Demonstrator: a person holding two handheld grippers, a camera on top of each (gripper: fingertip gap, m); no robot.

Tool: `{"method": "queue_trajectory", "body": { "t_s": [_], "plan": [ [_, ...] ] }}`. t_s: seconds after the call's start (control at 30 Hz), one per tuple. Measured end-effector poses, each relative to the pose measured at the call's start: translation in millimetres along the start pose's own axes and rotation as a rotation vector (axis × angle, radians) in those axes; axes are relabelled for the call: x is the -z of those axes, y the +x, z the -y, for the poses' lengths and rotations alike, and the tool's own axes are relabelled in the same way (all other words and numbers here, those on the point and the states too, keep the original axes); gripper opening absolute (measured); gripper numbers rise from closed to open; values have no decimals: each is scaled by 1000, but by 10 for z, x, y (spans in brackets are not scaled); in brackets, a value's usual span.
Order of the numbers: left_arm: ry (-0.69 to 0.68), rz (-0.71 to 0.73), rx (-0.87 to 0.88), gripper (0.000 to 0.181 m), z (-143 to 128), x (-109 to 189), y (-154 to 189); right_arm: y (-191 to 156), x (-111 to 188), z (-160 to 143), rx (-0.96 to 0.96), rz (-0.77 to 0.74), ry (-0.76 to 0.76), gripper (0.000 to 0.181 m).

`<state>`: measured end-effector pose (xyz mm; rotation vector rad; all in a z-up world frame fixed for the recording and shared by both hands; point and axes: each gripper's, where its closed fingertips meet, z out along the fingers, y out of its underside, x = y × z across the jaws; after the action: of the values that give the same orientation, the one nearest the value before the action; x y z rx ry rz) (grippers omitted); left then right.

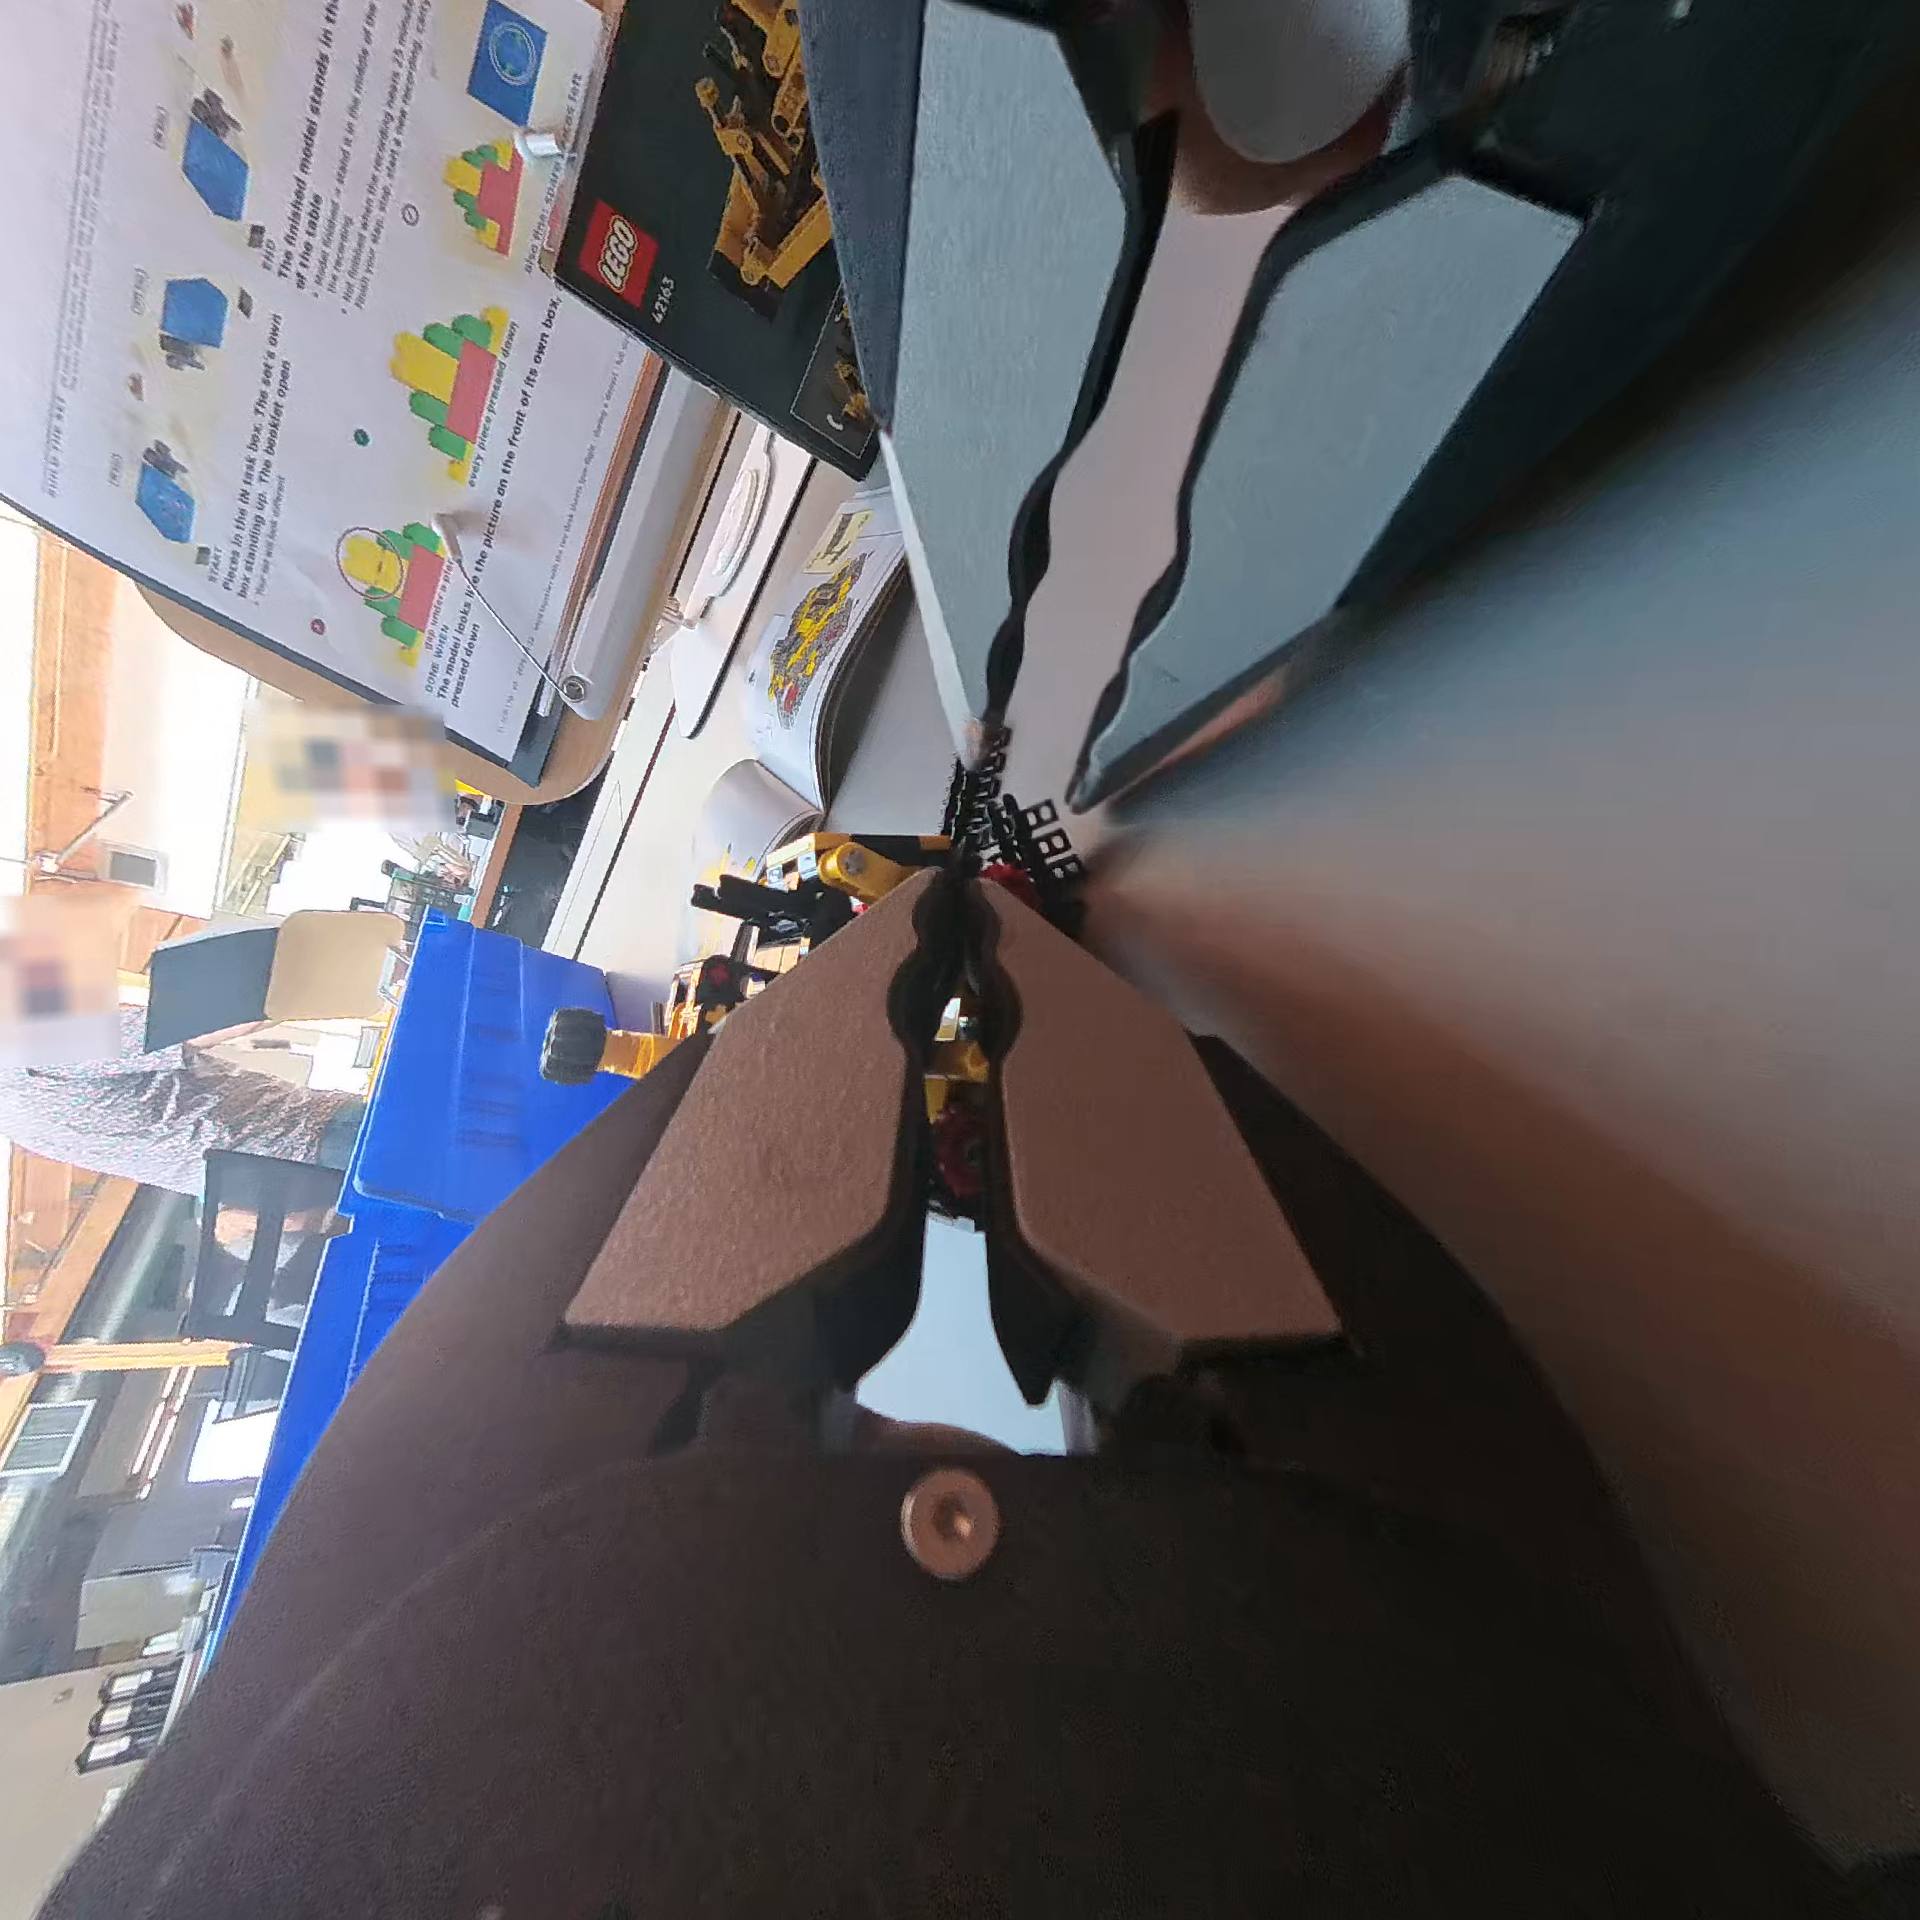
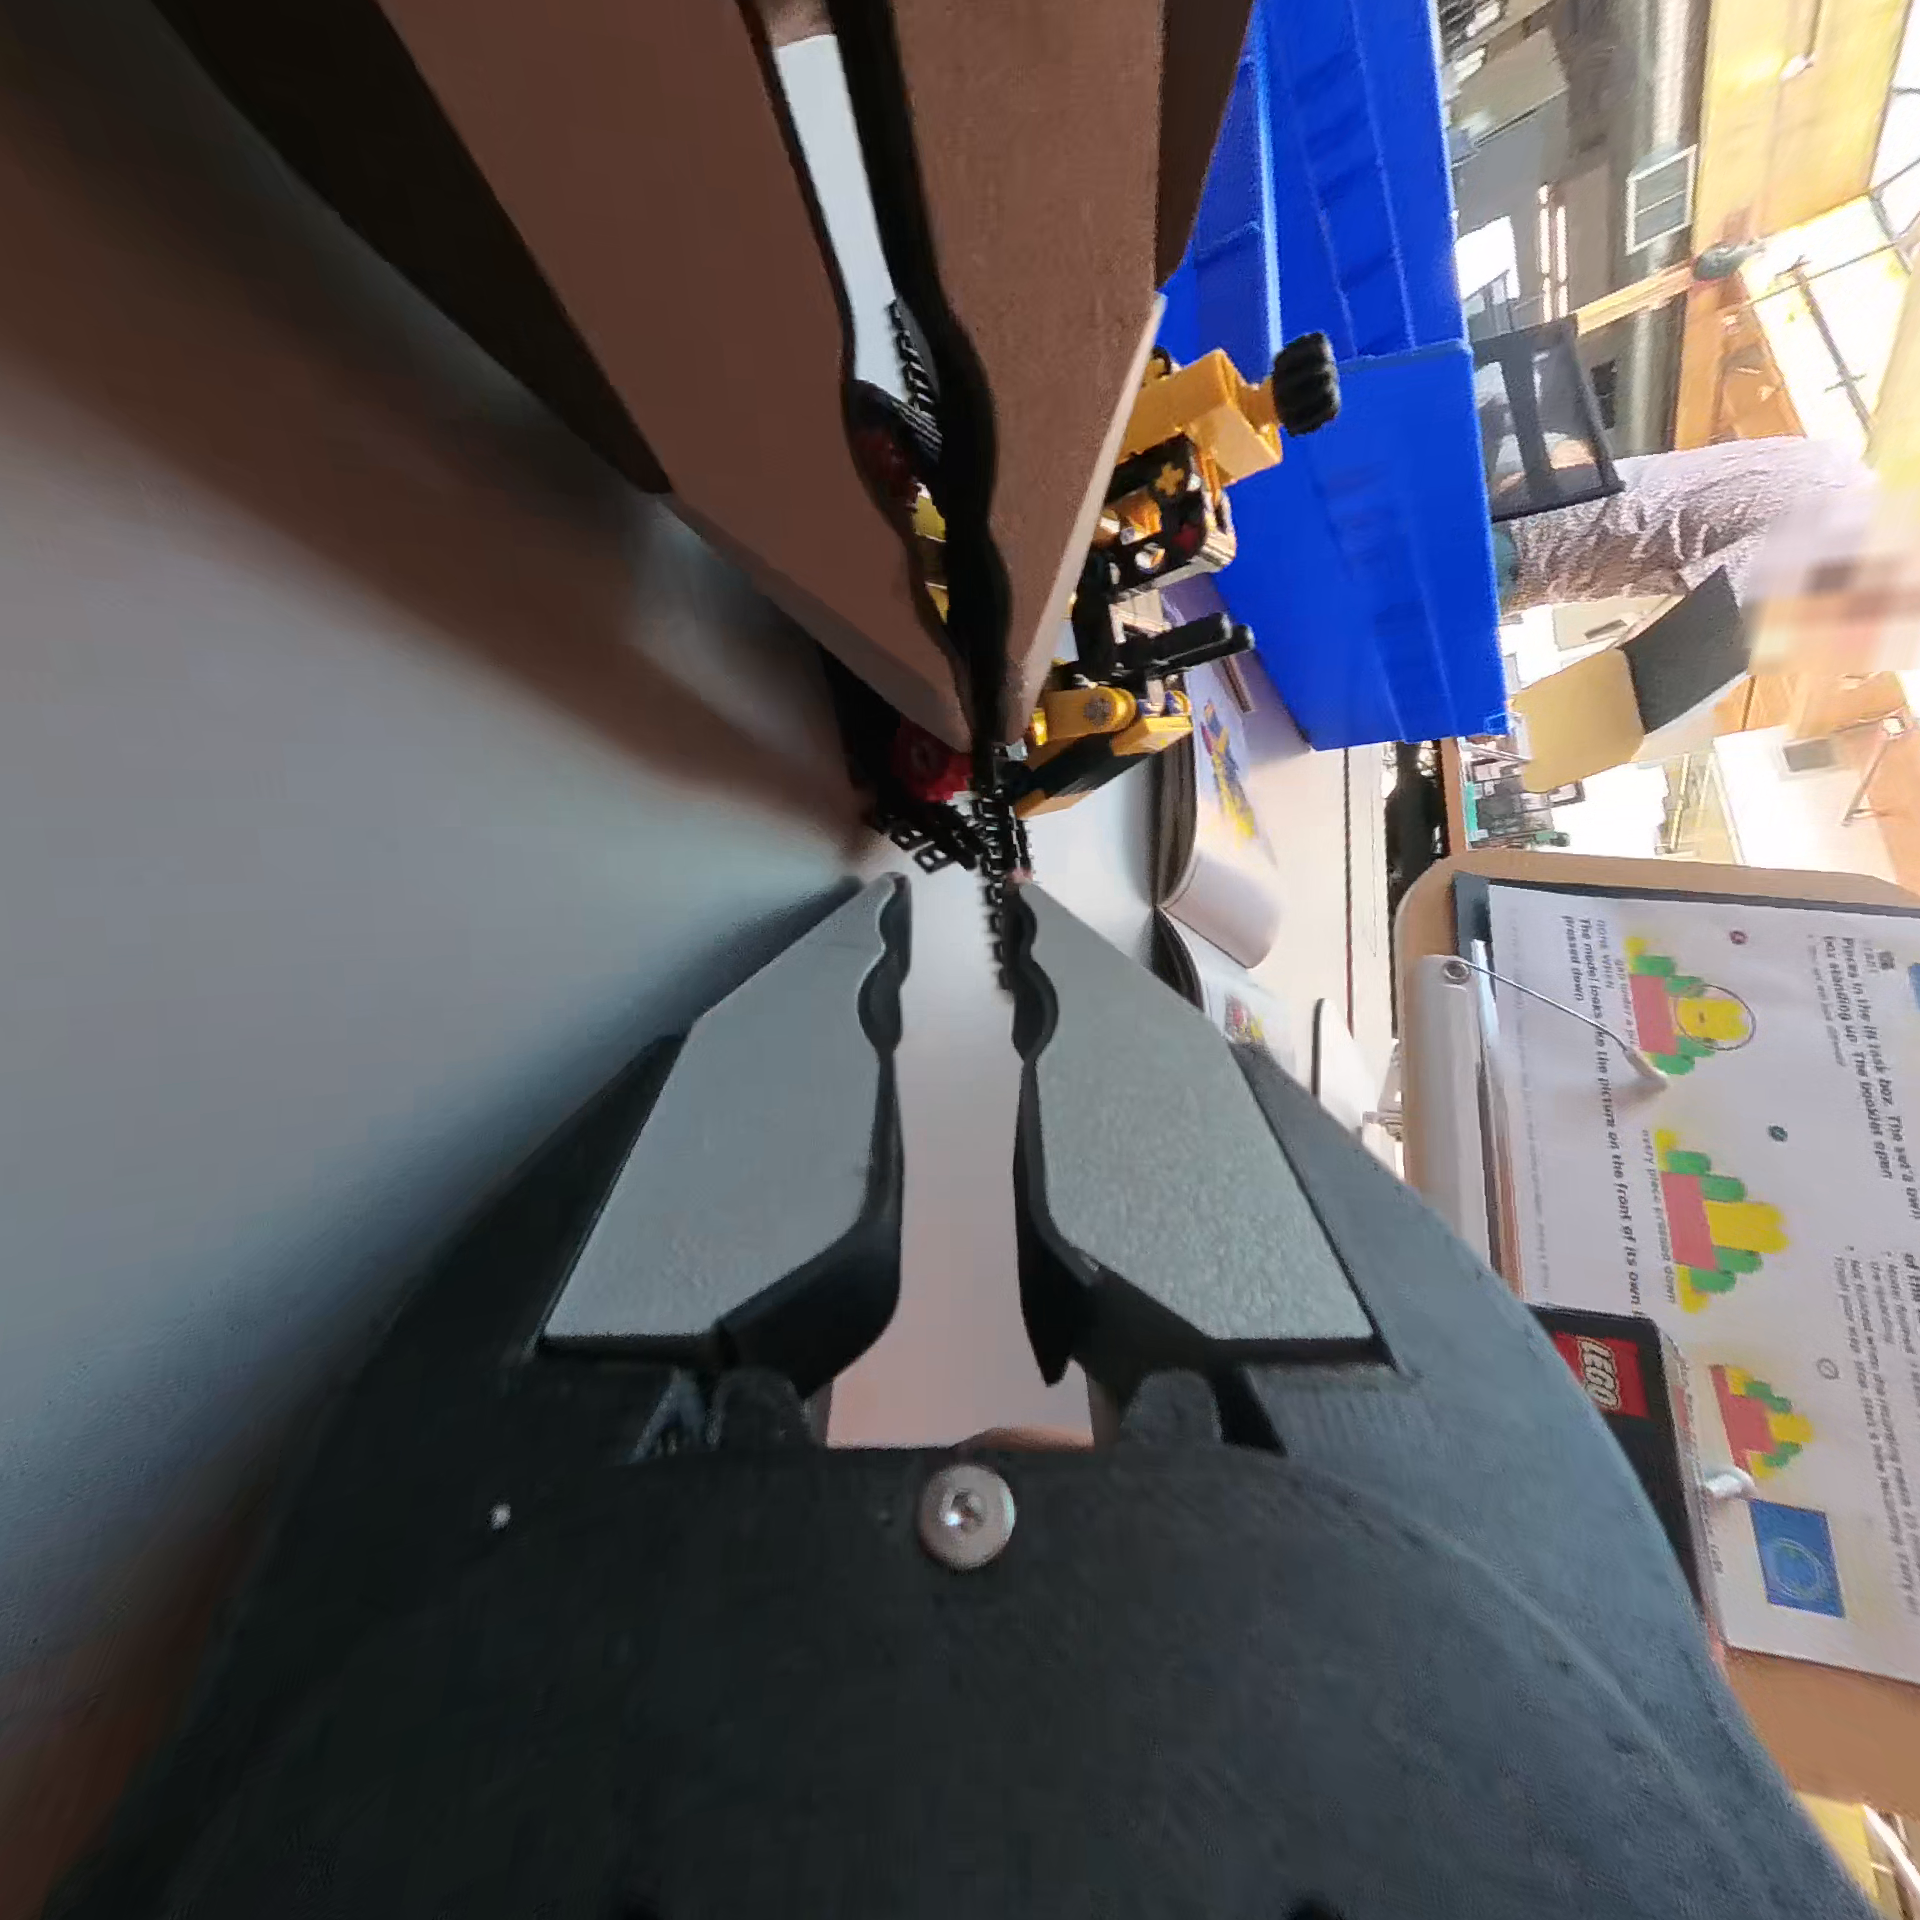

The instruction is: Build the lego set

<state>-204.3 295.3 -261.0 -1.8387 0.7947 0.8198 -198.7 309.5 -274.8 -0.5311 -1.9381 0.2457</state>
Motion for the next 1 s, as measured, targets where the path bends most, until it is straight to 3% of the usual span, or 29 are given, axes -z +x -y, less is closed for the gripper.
{"method": "queue_trajectory", "body": {
  "t_s": [0.6,1.0],
  "plan": [
    [4,32,-48,0,-1,-11,-7,83,43,54,-230,87,84,16],
    [2,40,-55,0,6,-24,-9,89,9,230,-85,0,93,9]
  ]
}}
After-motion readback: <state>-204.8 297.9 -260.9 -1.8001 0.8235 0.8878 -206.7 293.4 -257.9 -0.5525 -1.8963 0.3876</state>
